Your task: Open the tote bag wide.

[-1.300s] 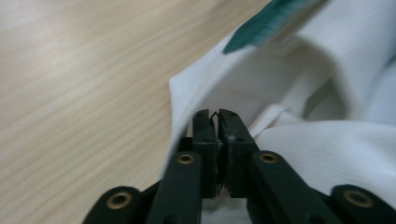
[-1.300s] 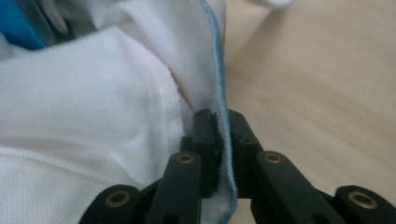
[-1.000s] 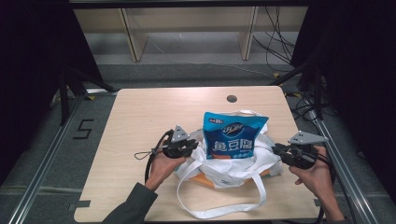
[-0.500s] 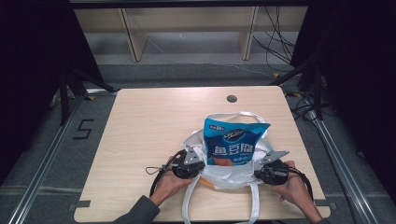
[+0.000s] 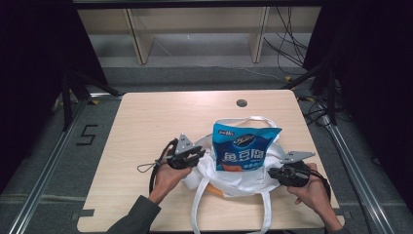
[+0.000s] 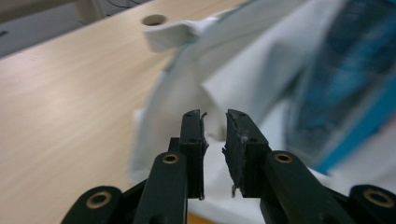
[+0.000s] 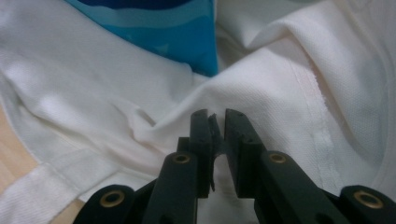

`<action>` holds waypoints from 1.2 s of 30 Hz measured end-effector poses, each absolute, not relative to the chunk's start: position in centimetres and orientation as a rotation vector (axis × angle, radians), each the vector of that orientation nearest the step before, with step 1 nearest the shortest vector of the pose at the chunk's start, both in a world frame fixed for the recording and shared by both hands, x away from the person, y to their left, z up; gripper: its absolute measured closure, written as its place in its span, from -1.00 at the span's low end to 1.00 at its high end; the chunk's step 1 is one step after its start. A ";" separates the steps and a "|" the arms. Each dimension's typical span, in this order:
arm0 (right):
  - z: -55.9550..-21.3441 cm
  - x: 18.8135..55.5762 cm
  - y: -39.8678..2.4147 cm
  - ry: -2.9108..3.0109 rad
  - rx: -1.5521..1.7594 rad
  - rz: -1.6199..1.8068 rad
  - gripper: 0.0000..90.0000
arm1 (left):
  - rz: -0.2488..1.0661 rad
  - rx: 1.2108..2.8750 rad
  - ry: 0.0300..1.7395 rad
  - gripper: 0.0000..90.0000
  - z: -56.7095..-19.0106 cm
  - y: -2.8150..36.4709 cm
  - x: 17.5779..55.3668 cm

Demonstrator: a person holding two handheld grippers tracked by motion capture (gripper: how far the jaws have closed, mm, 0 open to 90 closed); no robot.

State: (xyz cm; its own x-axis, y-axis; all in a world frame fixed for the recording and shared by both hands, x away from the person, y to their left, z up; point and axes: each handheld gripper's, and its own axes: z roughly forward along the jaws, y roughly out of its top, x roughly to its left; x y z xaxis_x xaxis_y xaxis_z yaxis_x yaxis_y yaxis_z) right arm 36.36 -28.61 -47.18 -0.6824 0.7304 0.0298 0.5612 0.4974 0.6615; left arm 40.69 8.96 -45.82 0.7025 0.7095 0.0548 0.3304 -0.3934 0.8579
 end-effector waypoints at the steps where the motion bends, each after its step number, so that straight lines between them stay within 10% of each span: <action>1: -47.7 36.6 -28.5 2.464 1.086 0.972 0.84 | 0.528 2.012 0.830 0.69 -46.3 9.2 41.3; 8: -48.7 37.1 -27.5 2.502 1.148 0.853 0.89 | 0.388 2.110 0.898 0.78 -50.2 9.3 42.1; 36: -49.6 44.0 -25.8 2.403 1.180 0.971 0.77 | 0.515 2.070 1.018 0.81 -51.3 10.0 46.6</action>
